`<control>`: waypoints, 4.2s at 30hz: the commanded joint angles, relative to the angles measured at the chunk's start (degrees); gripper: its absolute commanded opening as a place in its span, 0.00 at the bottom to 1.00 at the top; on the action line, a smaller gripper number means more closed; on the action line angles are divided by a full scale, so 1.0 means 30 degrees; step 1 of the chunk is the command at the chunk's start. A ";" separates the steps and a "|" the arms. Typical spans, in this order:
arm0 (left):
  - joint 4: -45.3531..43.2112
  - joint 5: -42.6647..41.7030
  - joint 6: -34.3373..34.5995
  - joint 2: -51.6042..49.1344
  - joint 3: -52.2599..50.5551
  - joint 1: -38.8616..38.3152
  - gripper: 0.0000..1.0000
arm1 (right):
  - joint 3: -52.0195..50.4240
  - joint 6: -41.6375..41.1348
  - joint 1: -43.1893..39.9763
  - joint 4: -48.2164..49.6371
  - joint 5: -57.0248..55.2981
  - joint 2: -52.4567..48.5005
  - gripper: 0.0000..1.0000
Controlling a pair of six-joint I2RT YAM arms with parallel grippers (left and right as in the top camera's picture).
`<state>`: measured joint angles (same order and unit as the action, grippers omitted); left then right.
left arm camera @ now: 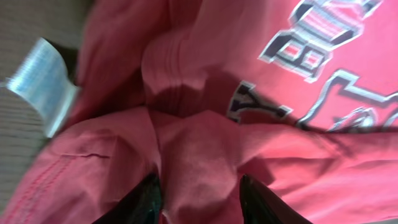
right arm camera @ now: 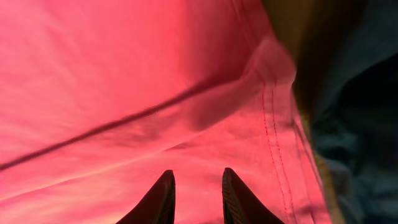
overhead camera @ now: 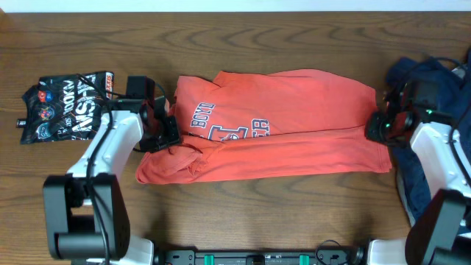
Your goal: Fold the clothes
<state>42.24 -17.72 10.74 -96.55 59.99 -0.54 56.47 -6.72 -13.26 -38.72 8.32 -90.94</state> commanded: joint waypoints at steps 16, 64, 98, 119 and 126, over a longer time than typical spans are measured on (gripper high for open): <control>0.1049 0.1151 -0.0867 -0.1945 -0.2302 0.0087 0.51 | -0.3512 -0.3198 0.0015 -0.0678 -0.4095 -0.2266 0.28; -1.0346 -0.9012 0.0889 -0.6615 0.5304 0.0998 0.06 | -0.0182 -0.0444 0.2193 -0.1188 0.0816 0.2477 0.49; -0.0248 -0.3847 -0.2586 -0.3002 0.3701 0.1654 0.06 | -0.0182 -0.2557 0.2178 1.4673 -0.2339 -0.5887 0.60; -0.2929 -0.5639 -0.2572 -0.2973 0.3723 0.1770 0.06 | 0.1056 -0.2900 0.2033 1.2772 -0.2142 -0.4044 0.01; -0.1341 -1.0025 -0.2521 -0.2470 0.3759 0.2565 0.06 | 0.1982 -0.2900 0.2033 0.5756 -0.2280 -0.0270 0.01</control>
<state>34.81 -41.08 3.97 -105.23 71.29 6.02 61.43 -14.79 -7.20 -16.58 1.69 -95.88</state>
